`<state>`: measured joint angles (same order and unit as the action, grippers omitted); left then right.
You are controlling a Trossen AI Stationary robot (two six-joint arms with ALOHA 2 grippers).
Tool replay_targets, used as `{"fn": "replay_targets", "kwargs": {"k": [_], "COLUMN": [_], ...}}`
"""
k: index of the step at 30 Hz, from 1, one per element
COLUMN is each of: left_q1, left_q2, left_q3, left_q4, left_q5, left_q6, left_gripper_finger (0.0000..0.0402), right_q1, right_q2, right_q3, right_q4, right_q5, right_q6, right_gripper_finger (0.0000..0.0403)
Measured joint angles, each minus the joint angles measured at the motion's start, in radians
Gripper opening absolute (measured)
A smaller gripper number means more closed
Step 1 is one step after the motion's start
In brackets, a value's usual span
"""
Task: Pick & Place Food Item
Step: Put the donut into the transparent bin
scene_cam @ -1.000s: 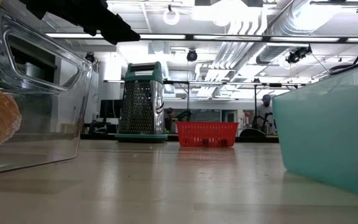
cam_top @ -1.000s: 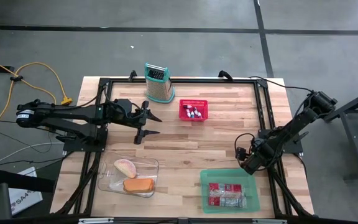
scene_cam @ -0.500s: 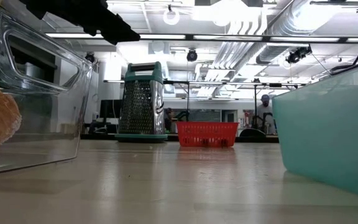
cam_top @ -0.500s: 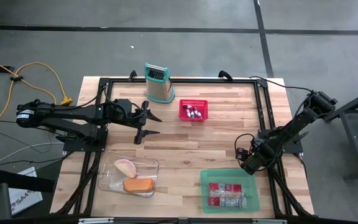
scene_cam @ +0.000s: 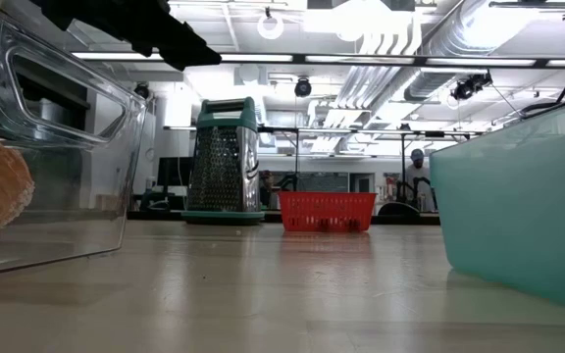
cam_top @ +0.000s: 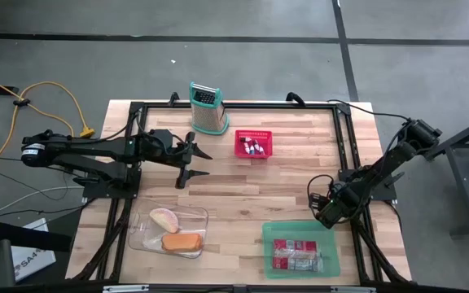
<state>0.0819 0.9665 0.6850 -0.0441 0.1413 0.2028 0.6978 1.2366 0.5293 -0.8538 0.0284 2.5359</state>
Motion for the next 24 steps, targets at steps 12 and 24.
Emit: {"fn": "replay_targets", "kwargs": {"k": [12,24], "left_q1": [0.0,0.0], "left_q2": [0.0,0.0], "left_q3": [0.0,0.0], "left_q4": [0.0,0.0], "left_q5": [0.0,0.0], "left_q6": [0.0,0.0], "left_gripper_finger": [0.0232,0.0232], "right_q1": [0.0,0.0], "right_q2": [0.0,-0.024], "right_q3": [0.0,0.0], "right_q4": [-0.003,-0.011], "right_q5": [0.0,0.061], "right_q6": [0.0,-0.027], "right_gripper_finger": [0.0146,0.0146]}}
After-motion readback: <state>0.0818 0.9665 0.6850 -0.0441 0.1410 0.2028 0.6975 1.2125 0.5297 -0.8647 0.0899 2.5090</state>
